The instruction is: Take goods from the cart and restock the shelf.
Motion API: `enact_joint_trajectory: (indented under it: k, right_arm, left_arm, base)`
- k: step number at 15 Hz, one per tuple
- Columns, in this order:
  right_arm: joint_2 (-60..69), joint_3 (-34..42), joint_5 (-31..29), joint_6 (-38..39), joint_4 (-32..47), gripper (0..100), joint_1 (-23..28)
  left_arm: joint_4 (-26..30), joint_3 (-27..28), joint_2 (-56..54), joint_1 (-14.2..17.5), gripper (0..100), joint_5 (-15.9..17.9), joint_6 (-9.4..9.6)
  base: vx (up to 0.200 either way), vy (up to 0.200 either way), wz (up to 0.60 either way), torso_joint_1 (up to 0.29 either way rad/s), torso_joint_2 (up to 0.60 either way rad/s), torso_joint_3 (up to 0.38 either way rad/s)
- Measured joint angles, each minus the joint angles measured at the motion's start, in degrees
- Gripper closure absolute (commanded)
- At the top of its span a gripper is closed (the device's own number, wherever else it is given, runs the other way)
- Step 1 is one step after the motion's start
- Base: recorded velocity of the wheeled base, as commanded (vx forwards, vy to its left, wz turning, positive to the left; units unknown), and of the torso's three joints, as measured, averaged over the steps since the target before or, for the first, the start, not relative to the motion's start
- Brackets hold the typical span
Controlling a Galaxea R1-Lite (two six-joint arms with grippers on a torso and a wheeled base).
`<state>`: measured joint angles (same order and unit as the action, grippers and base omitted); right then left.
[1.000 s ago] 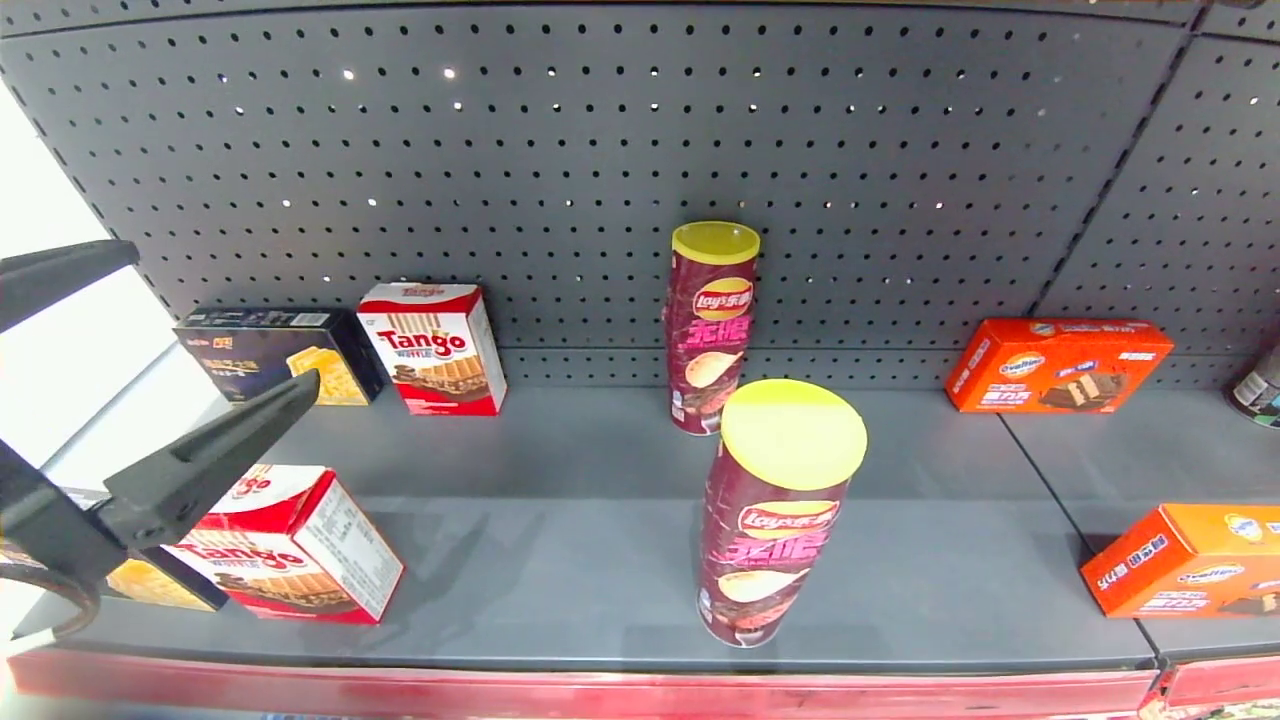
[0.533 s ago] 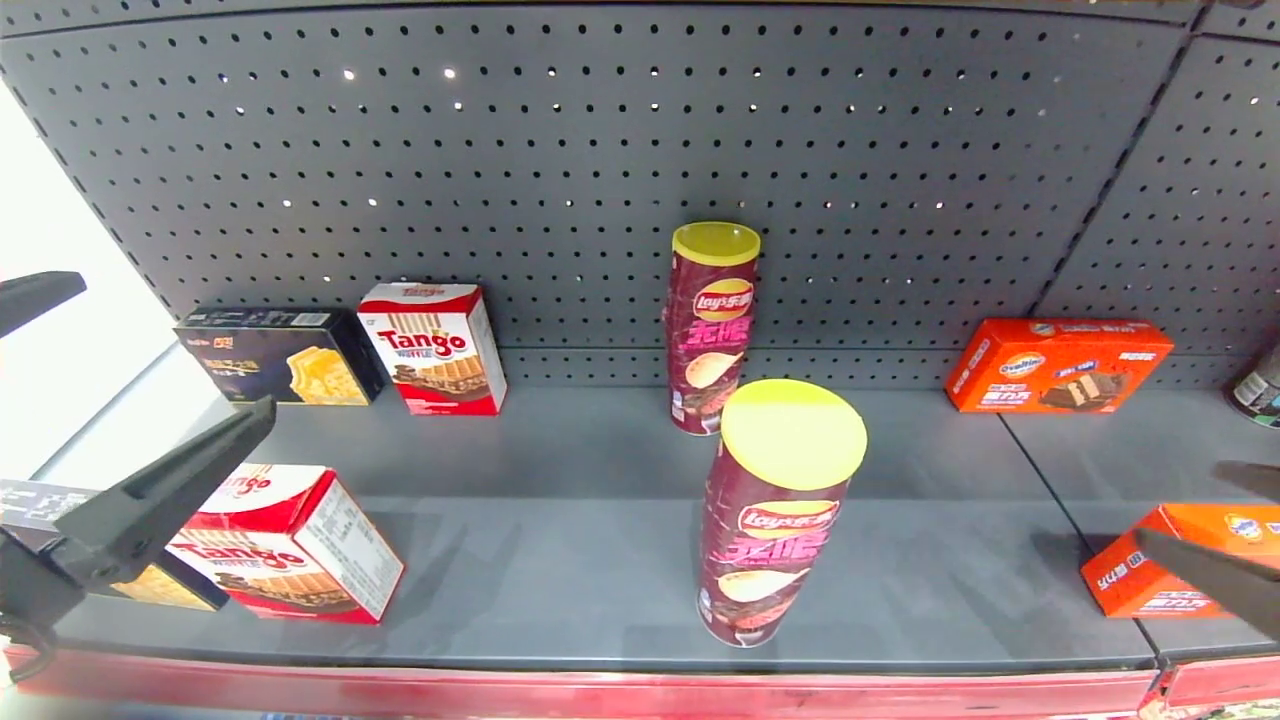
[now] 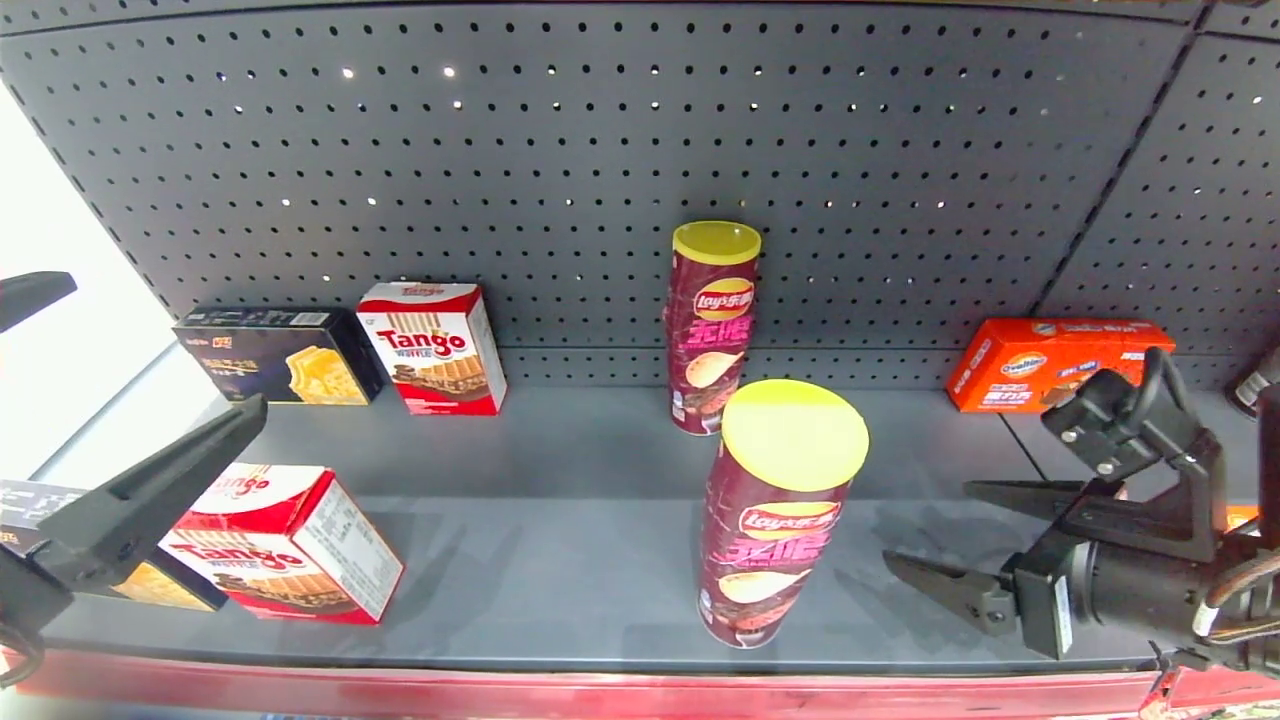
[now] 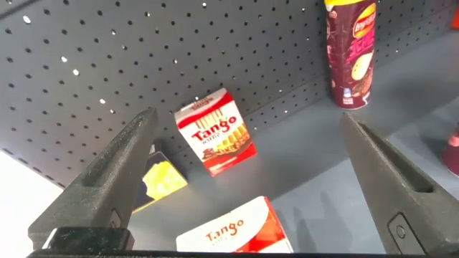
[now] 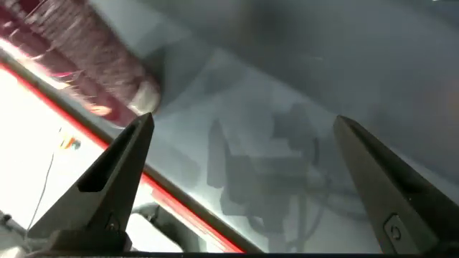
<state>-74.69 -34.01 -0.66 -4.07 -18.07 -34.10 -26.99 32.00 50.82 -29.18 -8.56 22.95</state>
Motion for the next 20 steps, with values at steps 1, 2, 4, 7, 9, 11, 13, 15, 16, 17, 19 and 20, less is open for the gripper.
enact_joint_trajectory:
  k: [1, 2, 4, 7, 9, 11, 13, 15, 16, 17, 19, 20]
  right_arm:
    - [-1.5, -0.6, -0.1, 0.0, 0.0, 0, -0.8]
    - [-3.0, -1.3, -0.2, 0.0, 0.0, 0, -1.2]
    - [-5.9, -3.4, -0.6, -0.1, -0.1, 0, -1.5]
    - [-9.6, -6.7, -1.2, -0.3, -0.1, 0, -1.9]
    - [-11.1, -7.9, -1.2, -0.3, -0.1, 0, -2.3]
    - [-12.2, -8.6, -1.2, -0.4, -0.1, 0, -2.6]
    - [-13.3, -9.4, -1.3, -0.4, -0.1, 0, -2.9]
    - [-13.7, -9.2, -1.3, -0.4, -0.1, 0, -2.9]
    - [-13.6, -8.7, -1.3, -0.4, -0.1, 0, -2.7]
    - [-13.3, -7.8, -1.3, -0.4, -0.1, 0, -2.4]
    - [-11.8, -5.6, -1.2, -0.4, -0.1, 0, -2.1]
    - [-10.7, -4.4, -1.1, -0.4, -0.1, 0, -2.1]
  left_arm:
    - [0.0, 0.0, 0.0, 0.0, 0, 0.0, -0.93]
    - [0.0, -0.1, 0.0, 0.0, 0, 0.0, -1.50]
    - [0.0, -0.2, 0.1, 0.0, 0, 0.1, -2.29]
    - [0.0, -0.2, 0.4, 0.0, 0, 0.1, -3.88]
    - [0.0, -0.2, 0.5, 0.0, 0, 0.1, -4.10]
    - [0.0, -0.2, 0.7, 0.0, 0, 0.2, -4.10]
    - [0.0, -0.2, 1.1, 0.0, 0, 0.2, -4.07]
    - [0.0, -0.2, 1.3, 0.0, 0, 0.2, -4.07]
    - [0.0, -0.2, 1.4, 0.0, 0, 0.2, -4.07]
    - [-0.1, -0.2, 1.4, 0.0, 0, 0.2, -4.07]
    - [0.0, -0.2, 1.5, 0.0, 0, 0.2, -4.07]
    - [-0.1, -0.2, 1.5, 0.0, 0, 0.2, -4.07]
  base:
    - [0.000, 0.000, 0.00, 0.000, 0.00, 0.000]
    - [0.000, 0.000, 0.00, 0.000, 0.00, 0.000]
    - [0.000, 0.000, 0.00, 0.000, 0.00, 0.000]
    - [0.000, 0.000, 0.00, 0.000, 0.00, 0.000]
    - [0.000, 0.000, 0.00, 0.000, 0.00, 0.000]
    - [0.000, 0.000, 0.00, 0.000, 0.00, 0.000]
    - [0.000, 0.000, 0.00, 0.000, 0.00, 0.000]
    - [0.000, 0.000, 0.00, 0.000, 0.00, 0.000]
    - [0.000, 0.000, 0.00, 0.000, 0.00, 0.000]
    - [0.000, 0.000, 0.00, 0.000, 0.00, 0.000]
    - [0.000, 0.000, 0.00, 0.000, 0.00, 0.000]
    - [0.000, 0.000, 0.00, 0.000, 0.00, 0.000]
